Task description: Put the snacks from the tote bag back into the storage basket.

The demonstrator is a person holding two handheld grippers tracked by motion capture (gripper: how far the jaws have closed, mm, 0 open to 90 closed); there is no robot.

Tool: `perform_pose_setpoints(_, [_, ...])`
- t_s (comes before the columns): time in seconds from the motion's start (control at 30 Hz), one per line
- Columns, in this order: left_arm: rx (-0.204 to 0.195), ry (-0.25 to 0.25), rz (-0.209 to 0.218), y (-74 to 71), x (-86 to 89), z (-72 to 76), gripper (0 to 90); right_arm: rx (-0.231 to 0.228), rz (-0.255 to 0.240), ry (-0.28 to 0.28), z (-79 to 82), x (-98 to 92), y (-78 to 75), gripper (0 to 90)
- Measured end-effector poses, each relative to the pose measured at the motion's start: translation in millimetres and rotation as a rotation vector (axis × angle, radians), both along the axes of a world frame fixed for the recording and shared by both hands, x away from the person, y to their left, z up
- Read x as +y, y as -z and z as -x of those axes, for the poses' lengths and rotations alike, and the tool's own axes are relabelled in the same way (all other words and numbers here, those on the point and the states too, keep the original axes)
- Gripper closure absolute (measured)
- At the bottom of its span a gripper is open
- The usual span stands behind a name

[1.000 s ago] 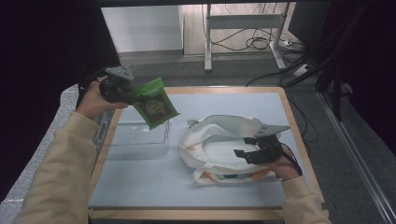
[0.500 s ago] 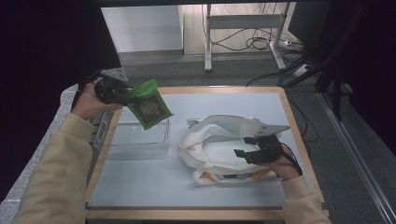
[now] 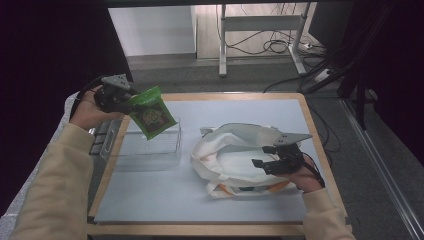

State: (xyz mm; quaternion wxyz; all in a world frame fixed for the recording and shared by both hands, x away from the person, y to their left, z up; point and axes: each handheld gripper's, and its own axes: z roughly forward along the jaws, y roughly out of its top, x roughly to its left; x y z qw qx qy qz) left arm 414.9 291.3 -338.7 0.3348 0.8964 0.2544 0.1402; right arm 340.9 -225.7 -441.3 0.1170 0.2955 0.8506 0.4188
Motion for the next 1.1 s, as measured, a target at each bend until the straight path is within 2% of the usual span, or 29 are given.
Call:
perform_pose_setpoints(0.27, [0.02,-0.011,0.0,9.5,6.9,-4.3,77.1,0.003,0.005,0.0,-0.3,0.0,0.6,33.6])
perform_pose_setpoints(0.43, [0.03,-0.001,-0.012,17.1,6.3,-10.1,77.1,0.006,0.009,-0.002,-0.7,0.7,1.8,33.5])
perform_pose_setpoints(0.57, [0.052,-0.001,-0.014,25.3,6.2,-15.6,77.1,0.008,0.012,-0.002,-0.9,0.8,2.5,33.5])
perform_pose_setpoints(0.87, [0.099,0.011,-0.063,49.9,2.0,-27.4,77.0,0.013,0.016,-0.001,-1.7,0.8,4.1,33.4])
perform_pose_setpoints(1.1, [0.125,0.041,-0.102,64.1,-7.2,-36.7,76.9,0.015,0.018,-0.001,-2.2,0.6,5.0,33.4])
